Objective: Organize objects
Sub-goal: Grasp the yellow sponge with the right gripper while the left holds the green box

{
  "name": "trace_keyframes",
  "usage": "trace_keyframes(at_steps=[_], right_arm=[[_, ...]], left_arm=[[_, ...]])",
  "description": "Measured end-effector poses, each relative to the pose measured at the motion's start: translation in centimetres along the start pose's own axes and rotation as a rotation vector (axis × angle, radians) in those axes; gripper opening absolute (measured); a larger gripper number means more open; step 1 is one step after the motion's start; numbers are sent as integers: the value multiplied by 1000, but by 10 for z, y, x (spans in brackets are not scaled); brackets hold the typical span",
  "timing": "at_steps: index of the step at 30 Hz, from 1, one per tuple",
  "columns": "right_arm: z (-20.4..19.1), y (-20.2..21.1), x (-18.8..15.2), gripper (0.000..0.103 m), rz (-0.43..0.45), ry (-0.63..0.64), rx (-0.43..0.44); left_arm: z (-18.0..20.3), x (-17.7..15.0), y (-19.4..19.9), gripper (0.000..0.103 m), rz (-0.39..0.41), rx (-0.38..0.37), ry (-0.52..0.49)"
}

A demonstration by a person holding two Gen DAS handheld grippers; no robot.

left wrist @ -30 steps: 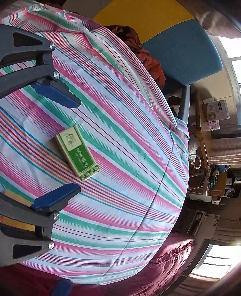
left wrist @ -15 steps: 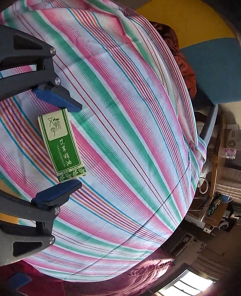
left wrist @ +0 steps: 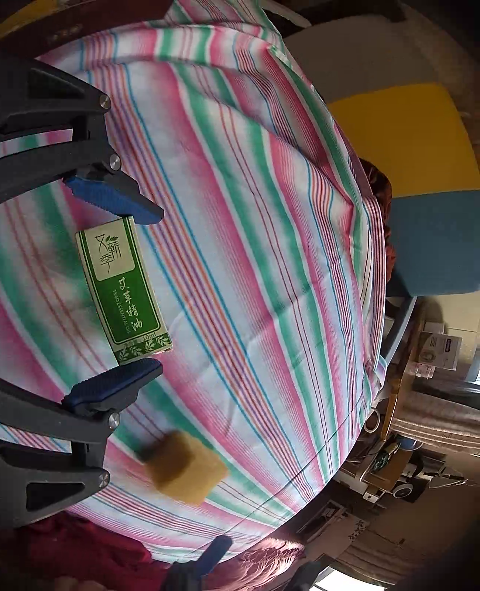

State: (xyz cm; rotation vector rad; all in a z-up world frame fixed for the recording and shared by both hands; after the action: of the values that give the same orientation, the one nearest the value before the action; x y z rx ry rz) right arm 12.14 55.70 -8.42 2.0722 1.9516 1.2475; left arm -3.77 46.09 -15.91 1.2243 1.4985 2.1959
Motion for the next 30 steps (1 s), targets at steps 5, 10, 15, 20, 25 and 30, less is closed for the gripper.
trace_keyframes(at_steps=[5,10,15,20,25,30], right_arm=[[0,-10,-6,103,-44,57,-86],[1,-22,-12,103,-99,157,-223],[6,-42,-27,103,-205,257,-343],[17,-53,-34,103,-264,323,-463],[30,-63,-41,103,-327,335,-514],[39,-70,-47,102,-377,358,-534]], left_arm=[[-15,-39,32,76,50,18,-1],[-25,-76,37,76,30,-20,40],[-22,-88,48,76,66,-45,15],[-26,-89,47,76,72,-77,36],[-32,-93,46,77,70,-96,61],[-36,-96,45,78,67,-110,88]])
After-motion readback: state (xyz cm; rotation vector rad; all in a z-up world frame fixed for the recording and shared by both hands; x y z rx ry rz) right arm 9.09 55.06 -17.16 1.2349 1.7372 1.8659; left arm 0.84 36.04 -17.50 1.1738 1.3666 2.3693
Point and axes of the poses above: each gripper's, at about its wrist camera, not at the fingertips, and y roughly against the way its jaws point, z to its right, x to its top, the point moved 8 cm from there along -y, roughly the way its jaws point, and after that the axes turned 7 degrees about y, right-handed, at the moved point
